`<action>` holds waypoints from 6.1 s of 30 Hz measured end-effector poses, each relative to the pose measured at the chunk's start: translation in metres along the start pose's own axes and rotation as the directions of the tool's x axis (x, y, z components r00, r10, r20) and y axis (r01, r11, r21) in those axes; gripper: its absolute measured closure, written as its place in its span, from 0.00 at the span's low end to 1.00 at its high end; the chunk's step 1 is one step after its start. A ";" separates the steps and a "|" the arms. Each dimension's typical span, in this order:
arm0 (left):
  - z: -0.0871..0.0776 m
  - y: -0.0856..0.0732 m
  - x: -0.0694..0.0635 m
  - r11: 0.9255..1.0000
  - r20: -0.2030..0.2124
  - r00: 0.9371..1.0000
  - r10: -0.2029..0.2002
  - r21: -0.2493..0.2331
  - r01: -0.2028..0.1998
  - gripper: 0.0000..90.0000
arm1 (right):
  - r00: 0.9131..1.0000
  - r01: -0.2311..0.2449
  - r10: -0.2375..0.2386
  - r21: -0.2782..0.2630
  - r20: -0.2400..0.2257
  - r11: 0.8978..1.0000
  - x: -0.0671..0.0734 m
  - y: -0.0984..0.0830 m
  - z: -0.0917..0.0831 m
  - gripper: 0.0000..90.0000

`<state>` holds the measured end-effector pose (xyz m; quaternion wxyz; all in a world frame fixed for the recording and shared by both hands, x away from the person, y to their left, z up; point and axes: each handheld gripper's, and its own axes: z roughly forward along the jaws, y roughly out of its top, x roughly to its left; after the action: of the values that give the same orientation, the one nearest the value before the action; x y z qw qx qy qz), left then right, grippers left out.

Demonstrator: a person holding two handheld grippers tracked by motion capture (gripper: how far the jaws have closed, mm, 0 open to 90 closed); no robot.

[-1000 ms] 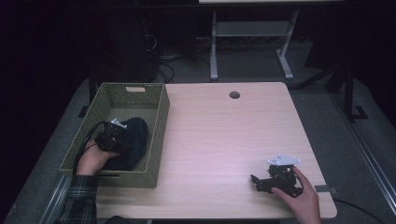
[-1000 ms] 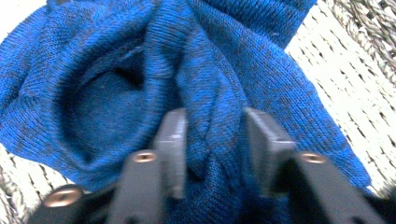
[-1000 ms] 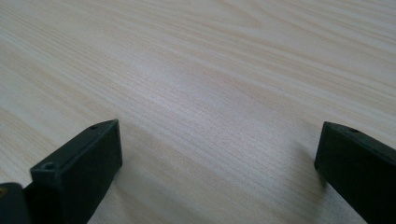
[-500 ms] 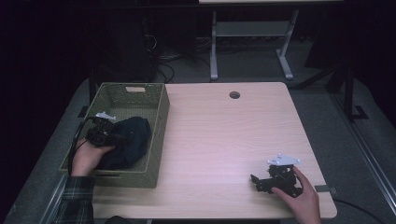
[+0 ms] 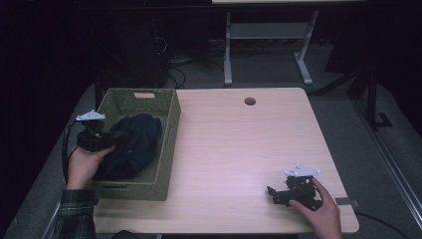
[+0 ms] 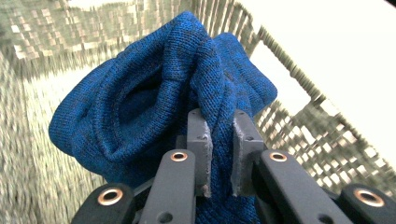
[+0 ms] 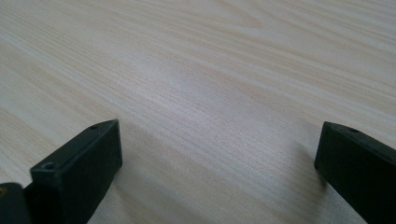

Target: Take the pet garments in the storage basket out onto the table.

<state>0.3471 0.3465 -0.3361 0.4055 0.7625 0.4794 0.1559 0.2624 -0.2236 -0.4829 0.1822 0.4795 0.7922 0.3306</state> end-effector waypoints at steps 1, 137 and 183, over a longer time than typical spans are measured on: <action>-0.002 0.001 -0.001 1.000 0.005 1.000 -0.001 -0.020 0.002 0.89 | 1.000 0.000 0.000 0.000 0.000 1.000 0.000 0.000 0.000 0.00; 0.237 0.082 -0.261 0.932 0.496 0.799 0.341 -0.067 -0.356 0.55 | 1.000 -0.003 0.003 0.002 0.000 1.000 0.000 0.000 0.000 0.01; 0.136 -0.039 -0.197 0.955 0.291 0.912 0.290 -0.023 -0.297 0.14 | 1.000 -0.001 0.001 0.003 0.000 1.000 0.000 -0.001 -0.001 0.01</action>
<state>0.3120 0.1224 -0.4209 0.4352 0.8447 0.2963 0.0959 0.2615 -0.2237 -0.4827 0.1815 0.4801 0.7925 0.3295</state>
